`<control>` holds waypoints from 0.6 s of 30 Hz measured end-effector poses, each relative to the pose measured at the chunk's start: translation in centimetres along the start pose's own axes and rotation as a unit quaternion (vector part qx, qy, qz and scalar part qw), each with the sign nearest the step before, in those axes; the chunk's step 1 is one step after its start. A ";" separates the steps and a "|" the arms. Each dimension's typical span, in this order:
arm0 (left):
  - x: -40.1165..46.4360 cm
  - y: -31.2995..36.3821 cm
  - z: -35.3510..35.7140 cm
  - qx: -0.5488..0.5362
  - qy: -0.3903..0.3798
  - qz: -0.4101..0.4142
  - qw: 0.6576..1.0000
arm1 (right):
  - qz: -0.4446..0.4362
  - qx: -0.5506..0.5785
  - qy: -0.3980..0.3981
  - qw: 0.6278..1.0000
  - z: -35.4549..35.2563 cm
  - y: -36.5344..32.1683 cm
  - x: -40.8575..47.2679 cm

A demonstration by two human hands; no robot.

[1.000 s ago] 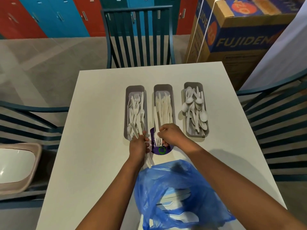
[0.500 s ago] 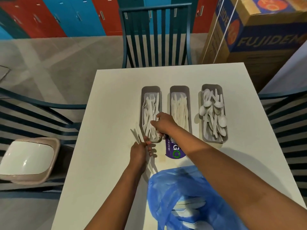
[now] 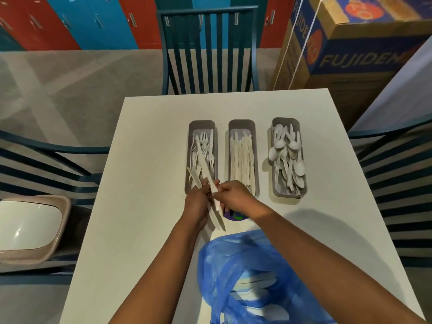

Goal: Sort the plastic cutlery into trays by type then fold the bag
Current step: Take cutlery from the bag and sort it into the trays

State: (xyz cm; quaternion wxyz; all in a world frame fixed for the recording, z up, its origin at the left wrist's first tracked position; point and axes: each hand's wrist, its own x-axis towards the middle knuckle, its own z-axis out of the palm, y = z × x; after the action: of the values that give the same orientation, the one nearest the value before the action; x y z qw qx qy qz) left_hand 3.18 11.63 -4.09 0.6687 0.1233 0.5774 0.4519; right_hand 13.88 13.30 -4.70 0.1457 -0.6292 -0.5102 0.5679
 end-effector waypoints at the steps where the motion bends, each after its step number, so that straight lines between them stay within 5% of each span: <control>1: 0.1 -0.1 0.0 0.012 0.004 0.003 1.000 | 0.002 0.006 0.033 0.999 -0.6 0.2 0.1; 7: -0.1 -0.4 -0.6 0.021 0.019 -0.012 1.000 | 0.040 0.005 0.151 0.988 -4.5 1.6 1.1; 18: -0.5 -0.4 0.1 0.042 -0.001 0.016 0.999 | 0.034 -0.038 0.099 0.994 -4.9 1.4 0.7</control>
State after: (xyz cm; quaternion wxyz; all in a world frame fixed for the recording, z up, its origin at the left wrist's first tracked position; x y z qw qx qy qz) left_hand 3.51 11.05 -3.96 0.6564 0.1606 0.5931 0.4377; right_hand 18.64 15.17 -4.57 0.1516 -0.7044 -0.4927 0.4879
